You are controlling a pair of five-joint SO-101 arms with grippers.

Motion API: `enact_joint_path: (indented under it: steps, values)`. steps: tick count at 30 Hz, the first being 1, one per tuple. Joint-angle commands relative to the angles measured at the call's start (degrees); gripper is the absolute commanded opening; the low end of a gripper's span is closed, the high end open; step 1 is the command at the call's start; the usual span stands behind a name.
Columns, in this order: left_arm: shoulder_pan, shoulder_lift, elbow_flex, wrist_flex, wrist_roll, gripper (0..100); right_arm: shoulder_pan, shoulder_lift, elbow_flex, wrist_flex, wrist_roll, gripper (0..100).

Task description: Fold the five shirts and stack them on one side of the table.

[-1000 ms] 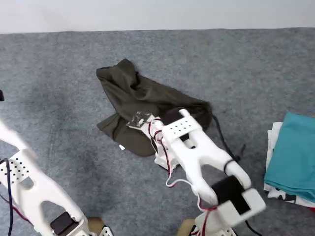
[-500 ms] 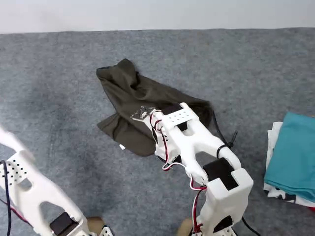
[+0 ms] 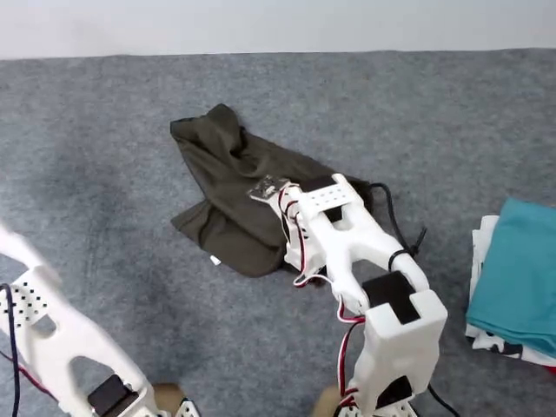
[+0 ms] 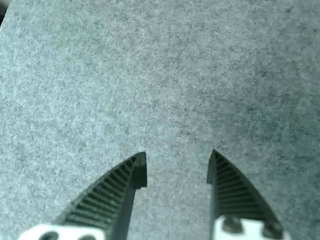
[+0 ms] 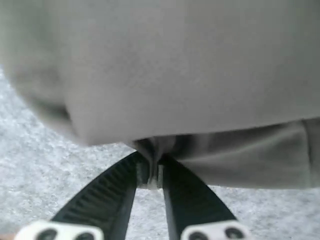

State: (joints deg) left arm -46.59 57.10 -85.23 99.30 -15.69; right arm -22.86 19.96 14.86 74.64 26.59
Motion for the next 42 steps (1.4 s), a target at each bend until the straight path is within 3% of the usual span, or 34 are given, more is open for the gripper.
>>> enact_joint_path:
  steps: [1,11,19,28,37,42]
  values:
    - [0.0,-1.1,-0.2,1.2,0.4,20,0.9,1.0,-2.2,5.0,0.7,1.1]
    - [1.8,-1.8,-0.7,1.2,0.4,20,2.6,-13.2,-26.5,28.4,2.5,1.1]
    - [5.8,-5.1,-0.3,1.3,0.6,20,9.2,-28.4,-32.6,28.2,2.7,1.1]
    - [13.6,-5.0,0.3,1.4,0.6,20,23.8,-38.9,-34.4,28.2,2.8,1.1]
    - [23.2,-7.6,14.7,1.4,0.6,20,38.3,-41.2,-34.4,28.1,5.5,1.1]
    - [30.5,-16.7,30.1,1.4,0.3,20,40.3,-41.0,-34.3,28.1,5.5,1.1]
